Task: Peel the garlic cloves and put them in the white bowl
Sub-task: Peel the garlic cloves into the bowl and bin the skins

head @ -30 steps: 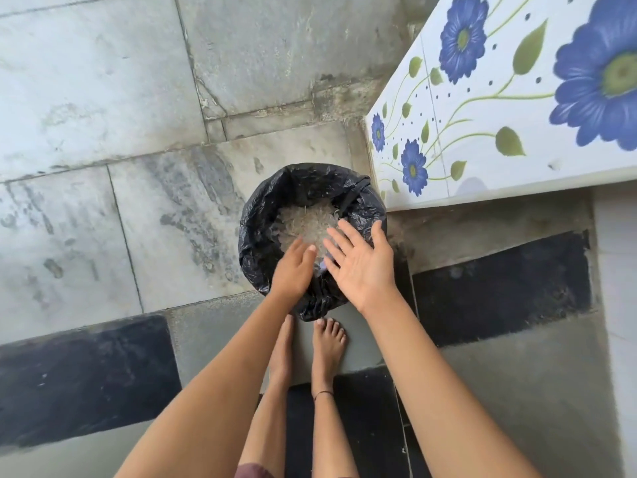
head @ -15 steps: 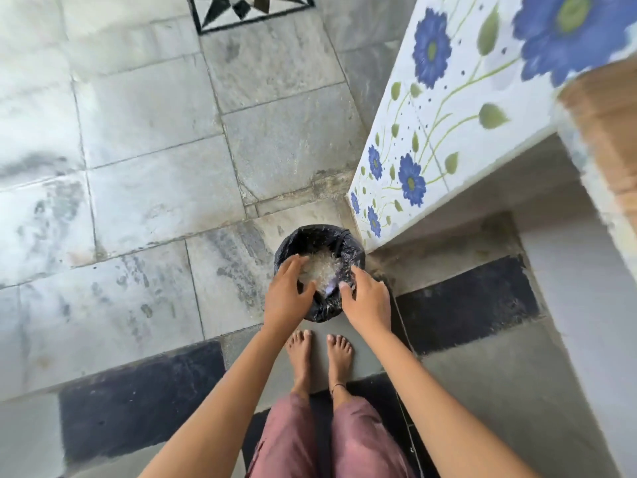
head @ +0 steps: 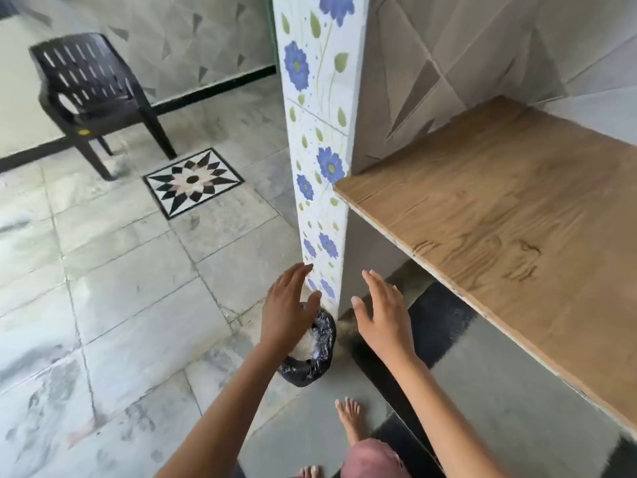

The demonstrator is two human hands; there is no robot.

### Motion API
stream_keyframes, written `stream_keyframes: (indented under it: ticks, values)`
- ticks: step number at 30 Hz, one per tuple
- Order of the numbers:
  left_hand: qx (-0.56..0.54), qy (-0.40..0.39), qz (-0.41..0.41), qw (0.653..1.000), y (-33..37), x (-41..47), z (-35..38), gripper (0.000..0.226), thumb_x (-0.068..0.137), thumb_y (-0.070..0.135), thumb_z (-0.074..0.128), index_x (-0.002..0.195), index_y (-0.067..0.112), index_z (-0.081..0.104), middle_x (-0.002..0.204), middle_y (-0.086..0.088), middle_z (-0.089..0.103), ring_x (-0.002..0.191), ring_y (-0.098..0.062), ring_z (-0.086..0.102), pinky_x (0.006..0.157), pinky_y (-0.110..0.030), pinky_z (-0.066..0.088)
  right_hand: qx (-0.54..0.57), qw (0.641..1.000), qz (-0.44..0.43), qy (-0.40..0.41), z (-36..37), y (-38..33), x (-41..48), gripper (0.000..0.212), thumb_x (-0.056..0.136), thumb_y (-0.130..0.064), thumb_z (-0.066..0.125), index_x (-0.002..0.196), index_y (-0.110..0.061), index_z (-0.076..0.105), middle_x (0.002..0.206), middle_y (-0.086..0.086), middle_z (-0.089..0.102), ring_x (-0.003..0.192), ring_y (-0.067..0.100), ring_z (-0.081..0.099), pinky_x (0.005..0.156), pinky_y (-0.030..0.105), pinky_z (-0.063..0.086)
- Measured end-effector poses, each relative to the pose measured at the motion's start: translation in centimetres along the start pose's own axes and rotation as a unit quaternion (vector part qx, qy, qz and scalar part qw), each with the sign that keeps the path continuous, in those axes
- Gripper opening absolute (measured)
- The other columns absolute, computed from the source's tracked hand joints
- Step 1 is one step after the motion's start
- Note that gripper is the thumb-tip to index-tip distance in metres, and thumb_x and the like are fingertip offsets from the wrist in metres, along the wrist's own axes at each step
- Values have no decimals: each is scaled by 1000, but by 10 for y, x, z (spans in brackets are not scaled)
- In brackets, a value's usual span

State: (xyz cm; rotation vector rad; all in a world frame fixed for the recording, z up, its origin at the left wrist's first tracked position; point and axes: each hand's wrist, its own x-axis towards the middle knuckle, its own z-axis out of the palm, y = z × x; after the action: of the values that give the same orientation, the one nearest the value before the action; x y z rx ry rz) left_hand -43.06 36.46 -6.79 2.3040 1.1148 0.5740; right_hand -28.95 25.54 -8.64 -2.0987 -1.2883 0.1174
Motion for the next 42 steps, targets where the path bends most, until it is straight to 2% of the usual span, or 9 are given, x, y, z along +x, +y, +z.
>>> stream_keyframes:
  ticks: [4, 8, 14, 20, 25, 32, 38, 40, 42]
  values:
    - [-7, -42, 111, 993, 57, -1, 8, 47, 89, 26, 60, 134, 16, 50, 139, -1, 50, 124, -24, 51, 99, -39, 42, -37, 994, 68, 82, -64, 10, -39, 62, 89, -45, 32, 135, -7, 49, 139, 13, 50, 127, 29, 49, 104, 43, 37]
    - [-26, -87, 211, 973, 135, -8, 33, 51, 88, 35, 53, 135, 15, 49, 139, -4, 50, 121, -27, 52, 98, -42, 45, -76, 975, 135, 161, -129, 44, -82, 58, 89, -42, 37, 129, -4, 55, 129, 16, 58, 118, 32, 56, 97, 45, 46]
    - [-39, -130, 311, 941, 242, -29, 91, 47, 89, 27, 62, 133, 17, 51, 138, -1, 51, 112, -27, 58, 90, -37, 48, -125, 944, 193, 236, -210, 114, -130, 52, 85, -35, 43, 119, 0, 61, 115, 19, 65, 104, 34, 64, 86, 44, 53]
    - [0, -149, 328, 933, 320, -28, 152, 43, 89, 28, 58, 131, 19, 51, 136, 1, 53, 113, -24, 57, 89, -33, 46, -166, 937, 218, 216, -269, 193, -148, 46, 80, -28, 56, 116, -2, 63, 110, 17, 67, 97, 34, 66, 82, 43, 54]
    - [6, -167, 282, 945, 361, -17, 193, 34, 87, 13, 59, 121, 16, 63, 124, -4, 63, 106, -24, 60, 88, -31, 46, -203, 938, 220, 177, -283, 239, -153, 43, 77, -23, 68, 114, -2, 64, 109, 16, 67, 98, 34, 65, 81, 45, 53]
    - [36, -210, 261, 942, 380, 7, 232, 25, 84, 3, 54, 100, 12, 71, 101, -7, 65, 88, -28, 62, 73, -36, 50, -245, 927, 258, 122, -286, 256, -155, 51, 83, -39, 38, 108, -7, 69, 114, 15, 66, 106, 30, 64, 88, 46, 50]
    - [153, -209, 357, 897, 374, 21, 241, 16, 93, 13, 45, 97, 12, 60, 98, -4, 57, 87, -25, 58, 64, -35, 49, -214, 931, 261, 138, -283, 259, -160, 54, 88, -44, 35, 120, -10, 63, 131, 12, 58, 121, 30, 55, 99, 50, 43]
    - [121, -200, 375, 897, 380, 32, 240, 14, 93, 15, 46, 97, 12, 58, 98, -3, 57, 86, -25, 59, 61, -35, 48, -201, 934, 263, 138, -283, 260, -161, 55, 90, -46, 34, 124, -12, 60, 136, 10, 53, 124, 29, 51, 103, 48, 39]
    - [14, -198, 370, 907, 395, 48, 236, 8, 91, 12, 52, 94, 8, 59, 92, -6, 62, 77, -27, 60, 60, -37, 48, -189, 935, 271, 128, -284, 259, -161, 58, 91, -50, 30, 131, -16, 54, 143, 6, 45, 132, 25, 43, 110, 43, 30]
